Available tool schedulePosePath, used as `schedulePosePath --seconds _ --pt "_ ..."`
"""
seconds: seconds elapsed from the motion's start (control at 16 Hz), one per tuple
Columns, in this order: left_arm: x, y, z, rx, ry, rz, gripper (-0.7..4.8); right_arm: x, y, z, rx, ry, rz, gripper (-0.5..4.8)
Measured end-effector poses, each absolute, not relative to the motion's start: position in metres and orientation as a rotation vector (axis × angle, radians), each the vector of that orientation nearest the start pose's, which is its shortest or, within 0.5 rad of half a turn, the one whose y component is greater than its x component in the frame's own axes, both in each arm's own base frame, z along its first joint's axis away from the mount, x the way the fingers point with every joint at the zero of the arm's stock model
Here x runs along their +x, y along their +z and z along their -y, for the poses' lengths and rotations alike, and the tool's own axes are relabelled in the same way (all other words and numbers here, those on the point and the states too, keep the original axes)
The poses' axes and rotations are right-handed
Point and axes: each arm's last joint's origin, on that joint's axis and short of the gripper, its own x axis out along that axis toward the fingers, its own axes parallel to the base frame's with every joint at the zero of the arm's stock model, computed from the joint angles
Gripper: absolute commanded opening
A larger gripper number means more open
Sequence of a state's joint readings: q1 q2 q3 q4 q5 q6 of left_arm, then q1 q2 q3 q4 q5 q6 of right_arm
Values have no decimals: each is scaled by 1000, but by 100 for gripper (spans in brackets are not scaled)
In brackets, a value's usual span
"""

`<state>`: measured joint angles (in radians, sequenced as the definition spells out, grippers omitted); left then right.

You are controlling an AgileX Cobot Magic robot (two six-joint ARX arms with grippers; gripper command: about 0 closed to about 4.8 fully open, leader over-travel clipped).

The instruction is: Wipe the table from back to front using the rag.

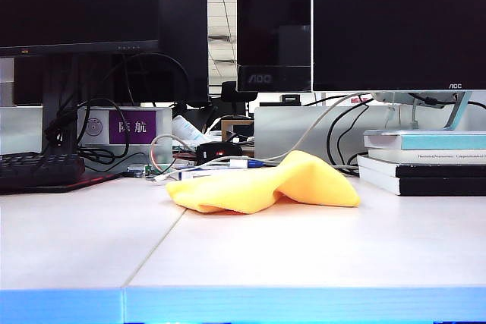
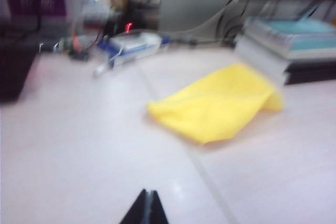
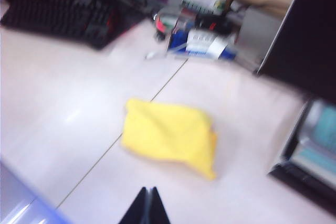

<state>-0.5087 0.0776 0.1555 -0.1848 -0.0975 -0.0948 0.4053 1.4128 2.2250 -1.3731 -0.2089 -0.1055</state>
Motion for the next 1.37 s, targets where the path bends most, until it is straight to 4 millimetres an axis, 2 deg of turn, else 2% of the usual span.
schedulePosePath --seconds 0.12,0.31,0.69,0.75,0.81,0.94,1.0,1.06,1.19,1.31,1.37 --pt "86 173 44 -63 -393 -152 -5 169 517 -81 -132 708 -556 -5" --pt "88 156 45 -59 -388 -207 -3 167 490 -82 -120 731 -548 -5" --pt "86 148 44 -45 -380 -282 -3 148 399 -71 -121 639 -471 -5" --pt "86 148 44 -44 -380 -283 -3 137 354 -64 -99 564 -443 -5" --pt "86 148 44 -44 -380 -282 -3 126 320 -57 -74 509 -370 -5" --pt "86 148 44 -44 -380 -282 -3 110 269 -48 -35 417 -291 -5" --pt "86 148 44 -44 -380 -282 -3 108 260 -46 -34 393 -292 -5" --pt "86 148 44 -44 -380 -282 -3 94 191 -39 34 350 -326 -5" --pt "86 148 44 -44 -380 -282 -3 91 160 -35 45 325 -297 -5" --pt "86 148 44 -44 -381 -283 -3 89 150 -29 65 283 -234 -5" --pt "86 148 44 -44 -380 -283 -3 89 152 -28 71 266 -216 -5"
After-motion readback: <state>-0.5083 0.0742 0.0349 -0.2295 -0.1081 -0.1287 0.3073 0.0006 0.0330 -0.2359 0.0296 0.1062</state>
